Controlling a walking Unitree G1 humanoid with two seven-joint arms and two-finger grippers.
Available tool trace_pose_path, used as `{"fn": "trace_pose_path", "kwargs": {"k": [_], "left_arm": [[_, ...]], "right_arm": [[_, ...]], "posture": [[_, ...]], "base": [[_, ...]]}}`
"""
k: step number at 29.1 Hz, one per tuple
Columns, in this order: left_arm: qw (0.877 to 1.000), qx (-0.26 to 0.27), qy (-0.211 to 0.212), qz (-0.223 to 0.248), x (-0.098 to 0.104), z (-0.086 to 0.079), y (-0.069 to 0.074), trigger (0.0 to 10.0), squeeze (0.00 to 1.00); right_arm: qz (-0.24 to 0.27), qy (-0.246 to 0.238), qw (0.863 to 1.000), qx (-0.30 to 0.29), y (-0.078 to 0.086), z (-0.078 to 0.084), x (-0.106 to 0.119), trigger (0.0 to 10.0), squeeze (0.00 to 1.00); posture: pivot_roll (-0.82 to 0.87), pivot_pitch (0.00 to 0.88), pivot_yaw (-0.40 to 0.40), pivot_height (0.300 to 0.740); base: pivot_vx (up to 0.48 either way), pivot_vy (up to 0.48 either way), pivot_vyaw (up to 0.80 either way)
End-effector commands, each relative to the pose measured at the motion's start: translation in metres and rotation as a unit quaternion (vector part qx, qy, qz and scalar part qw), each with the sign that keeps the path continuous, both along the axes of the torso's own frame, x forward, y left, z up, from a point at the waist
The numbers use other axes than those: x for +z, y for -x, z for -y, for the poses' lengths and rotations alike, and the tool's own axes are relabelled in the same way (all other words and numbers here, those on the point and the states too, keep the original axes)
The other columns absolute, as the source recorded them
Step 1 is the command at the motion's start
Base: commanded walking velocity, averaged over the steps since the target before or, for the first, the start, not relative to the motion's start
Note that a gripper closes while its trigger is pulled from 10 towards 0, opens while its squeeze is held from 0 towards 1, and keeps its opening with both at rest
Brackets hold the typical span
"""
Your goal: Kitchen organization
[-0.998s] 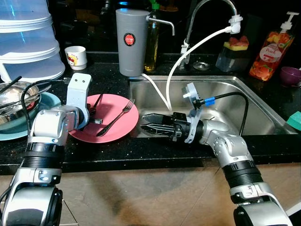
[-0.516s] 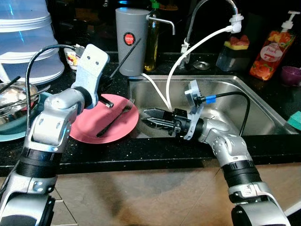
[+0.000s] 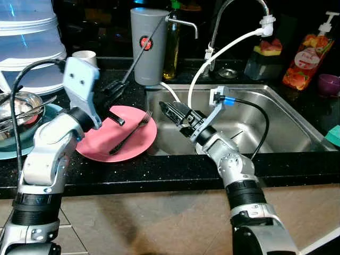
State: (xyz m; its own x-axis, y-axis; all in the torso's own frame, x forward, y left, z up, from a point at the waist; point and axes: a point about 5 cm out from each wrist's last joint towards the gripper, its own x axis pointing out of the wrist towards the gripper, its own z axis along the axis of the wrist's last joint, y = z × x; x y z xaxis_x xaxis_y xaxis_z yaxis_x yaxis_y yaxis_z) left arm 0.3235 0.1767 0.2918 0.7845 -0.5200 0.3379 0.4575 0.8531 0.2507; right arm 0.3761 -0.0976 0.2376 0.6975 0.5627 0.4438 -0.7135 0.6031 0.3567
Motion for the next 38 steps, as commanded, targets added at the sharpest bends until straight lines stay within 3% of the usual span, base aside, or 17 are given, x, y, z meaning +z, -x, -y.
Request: {"fn": "trace_pose_path", "kwargs": {"k": [1, 2, 3, 4, 5, 7, 10, 17, 25, 38], "left_arm": [[0.999, -0.016, 0.037, -0.005, -0.005, -0.003, 0.001, 0.0, 0.0], [0.999, -0.016, 0.037, -0.005, -0.005, -0.003, 0.001, 0.0, 0.0], [0.998, -0.031, 0.057, -0.012, -0.007, -0.004, 0.002, 0.0, 0.0], [0.998, -0.031, 0.057, -0.012, -0.007, -0.004, 0.002, 0.0, 0.0], [0.997, -0.041, 0.068, -0.017, -0.009, -0.004, 0.003, 0.0, 0.0], [0.991, -0.082, 0.085, -0.058, -0.015, -0.001, 0.006, 0.0, 0.0], [0.986, -0.116, 0.047, -0.113, -0.027, 0.006, 0.011, 0.0, 0.0], [0.979, -0.127, 0.016, -0.156, -0.038, 0.01, 0.014, 0.0, 0.0], [0.975, -0.137, 0.0, -0.177, -0.04, 0.012, 0.014, 0.0, 0.0], [0.968, -0.167, -0.037, -0.184, -0.046, 0.025, 0.018, 0.0, 0.0]], "right_arm": [[-0.003, -0.033, 0.999, -0.011, 0.0, 0.004, 0.005, 10.0, 1.0], [-0.003, -0.033, 0.999, -0.011, 0.0, 0.004, 0.005, 10.0, 1.0], [-0.006, -0.046, 0.999, -0.011, 0.0, 0.004, 0.007, 10.0, 0.52], [-0.006, -0.046, 0.999, -0.011, 0.0, 0.004, 0.007, 10.0, 0.52], [-0.007, -0.054, 0.998, -0.011, 0.001, 0.004, 0.009, 10.0, 0.0], [-0.001, -0.07, 0.998, -0.002, 0.003, 0.003, 0.014, 10.0, 0.0], [0.009, -0.08, 0.997, 0.005, 0.005, 0.001, 0.02, 10.0, 0.0], [0.029, -0.086, 0.996, 0.002, 0.007, -0.001, 0.03, 10.0, 0.0], [0.058, -0.044, 0.997, 0.012, 0.011, -0.01, 0.037, 10.0, 0.0], [0.054, -0.01, 0.998, 0.017, 0.012, -0.019, 0.034, 10.0, 0.0]], "posture": [[0.15, 0.073, -0.013, 0.74], [0.15, 0.073, -0.013, 0.74], [0.14, 0.075, -0.012, 0.74], [0.14, 0.075, -0.012, 0.74], [0.14, 0.075, -0.012, 0.74], [0.14, 0.078, -0.013, 0.74], [0.14, 0.079, -0.013, 0.74], [0.14, 0.079, -0.014, 0.74], [0.14, 0.075, -0.017, 0.74], [0.13, 0.063, -0.017, 0.74]], "base": [[0.0, 0.0, 0.0], [0.0, 0.0, 0.0], [0.0, 0.0, 0.0], [0.0, 0.0, 0.0], [0.0, 0.0, 0.0], [0.0, 0.0, 0.0], [0.0, 0.0, 0.0], [0.0, 0.0, 0.0], [0.0, 0.0, 0.0], [0.0, 0.0, 0.0]]}}
